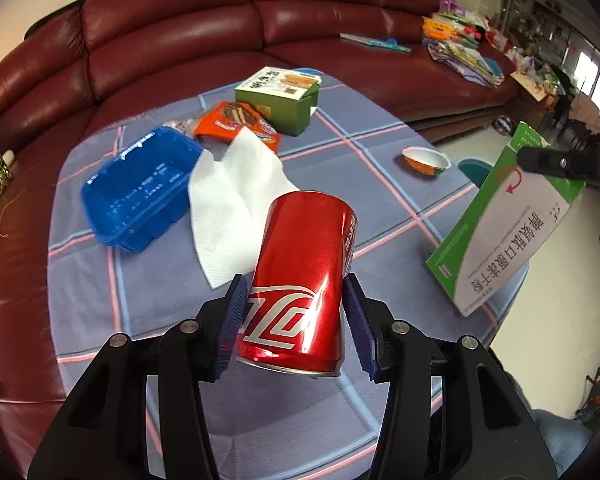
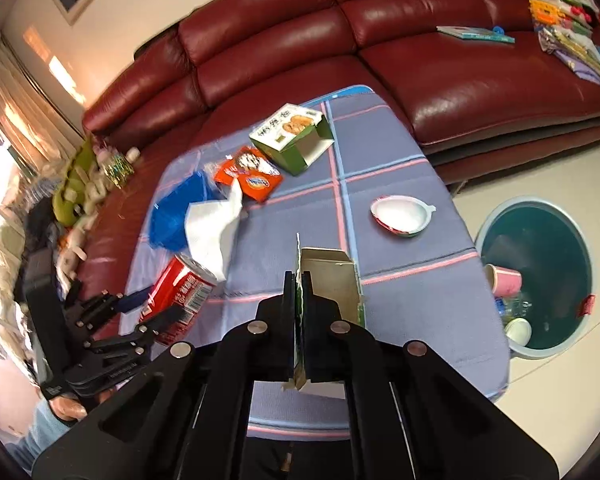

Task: Collect trash
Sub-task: 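Grasp the red Coca-Cola can with the left tool while the right tool holds the box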

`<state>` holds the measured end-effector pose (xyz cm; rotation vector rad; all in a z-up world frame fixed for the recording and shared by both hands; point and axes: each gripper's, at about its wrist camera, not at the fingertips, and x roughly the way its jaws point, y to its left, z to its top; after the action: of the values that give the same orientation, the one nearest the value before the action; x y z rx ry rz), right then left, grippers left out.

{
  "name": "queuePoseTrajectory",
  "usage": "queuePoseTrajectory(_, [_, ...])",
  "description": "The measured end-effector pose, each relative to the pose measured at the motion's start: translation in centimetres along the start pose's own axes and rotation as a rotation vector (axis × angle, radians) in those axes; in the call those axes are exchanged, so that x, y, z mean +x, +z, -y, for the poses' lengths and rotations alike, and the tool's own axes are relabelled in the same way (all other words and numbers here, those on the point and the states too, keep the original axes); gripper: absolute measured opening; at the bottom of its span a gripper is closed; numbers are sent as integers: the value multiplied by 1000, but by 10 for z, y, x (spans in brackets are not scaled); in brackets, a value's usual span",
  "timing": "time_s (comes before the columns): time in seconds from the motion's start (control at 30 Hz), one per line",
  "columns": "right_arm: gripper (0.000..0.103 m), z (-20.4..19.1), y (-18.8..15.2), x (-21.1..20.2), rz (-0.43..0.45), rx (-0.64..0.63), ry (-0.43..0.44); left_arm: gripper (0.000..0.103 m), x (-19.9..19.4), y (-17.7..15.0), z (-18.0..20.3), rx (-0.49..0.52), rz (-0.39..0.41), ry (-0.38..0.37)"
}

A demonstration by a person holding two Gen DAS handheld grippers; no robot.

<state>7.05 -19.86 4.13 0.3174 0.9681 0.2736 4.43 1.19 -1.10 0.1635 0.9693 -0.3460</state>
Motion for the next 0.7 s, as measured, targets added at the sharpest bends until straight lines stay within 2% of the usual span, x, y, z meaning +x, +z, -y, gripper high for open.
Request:
queuePoseTrajectory(0.07, [3, -1, -4, 6, -44, -14, 5, 50, 1, -2, 4, 8, -1, -1])
queuePoseTrajectory(0.13, [4, 1, -10, 13, -86, -37, -37, 50, 2, -4, 7, 17, -4, -12])
queuePoseTrajectory(0.23, [2, 7, -14, 11, -84, -35, -73, 50, 6, -4, 11, 22, -16, -19])
queuePoseTrajectory(0.4, [1, 20, -3, -23, 36, 14, -61, 50, 3, 5, 24, 40, -3, -43])
queuePoseTrajectory(0.53, [1, 36, 6, -41, 82, 41, -80, 50, -1, 20, 41, 63, 23, -63])
queuePoseTrajectory(0.7, [1, 78, 16, -75, 165, 108, -150, 50, -2, 46, 80, 119, 54, -109])
